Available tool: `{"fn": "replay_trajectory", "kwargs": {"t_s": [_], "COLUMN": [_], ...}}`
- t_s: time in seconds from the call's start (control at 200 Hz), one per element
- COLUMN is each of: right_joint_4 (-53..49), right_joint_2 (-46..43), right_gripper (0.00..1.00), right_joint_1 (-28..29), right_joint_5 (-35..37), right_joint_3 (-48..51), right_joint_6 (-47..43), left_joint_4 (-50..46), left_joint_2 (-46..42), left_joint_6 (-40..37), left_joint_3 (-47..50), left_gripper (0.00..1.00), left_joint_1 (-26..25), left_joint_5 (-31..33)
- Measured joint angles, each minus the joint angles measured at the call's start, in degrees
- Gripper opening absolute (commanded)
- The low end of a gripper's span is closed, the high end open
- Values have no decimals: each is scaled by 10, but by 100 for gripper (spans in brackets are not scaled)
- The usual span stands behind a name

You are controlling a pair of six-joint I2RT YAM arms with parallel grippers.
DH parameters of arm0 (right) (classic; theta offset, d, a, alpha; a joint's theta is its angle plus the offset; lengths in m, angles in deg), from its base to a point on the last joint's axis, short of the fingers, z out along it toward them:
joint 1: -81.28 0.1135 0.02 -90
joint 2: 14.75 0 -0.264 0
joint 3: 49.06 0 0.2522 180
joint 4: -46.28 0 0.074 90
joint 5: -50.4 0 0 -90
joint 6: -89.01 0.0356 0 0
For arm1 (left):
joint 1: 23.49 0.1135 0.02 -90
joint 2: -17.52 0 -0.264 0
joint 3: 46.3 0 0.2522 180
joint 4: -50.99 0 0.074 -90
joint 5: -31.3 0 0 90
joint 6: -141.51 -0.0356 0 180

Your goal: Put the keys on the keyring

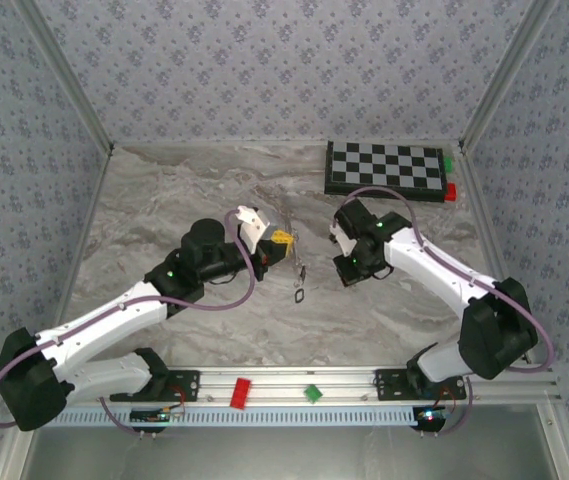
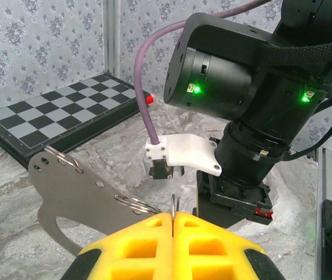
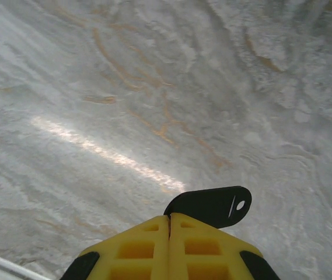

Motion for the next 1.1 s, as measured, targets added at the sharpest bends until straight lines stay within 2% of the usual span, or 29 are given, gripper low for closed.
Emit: {"fn": "replay_trajectory", "kwargs": {"t_s": [0.115,0.465,0.705,0.81,1.1], "right_joint_4": [14,56,65,66,67], "right_joint_2": [31,169,191,200,200], "right_gripper": [0,0,0,8,14], "right_joint_1": [3,44,48,48,48], "right_joint_5": [30,53,56,56,54], "right_joint_3": [0,-13,-23,-23,-23], "right_joint_6": [9,29,30,30,31], "left_joint_4": [0,0,0,0,0], "left_joint_2": [0,-28,-30,-30,-29], "left_joint_6": [0,0,0,0,0], "left_joint_3": [0,4,11,11,11], "left_gripper": [0,0,0,0,0], "left_joint_1": [1,4,8,8,10], "left_joint_5": [0,6,6,6,6]}}
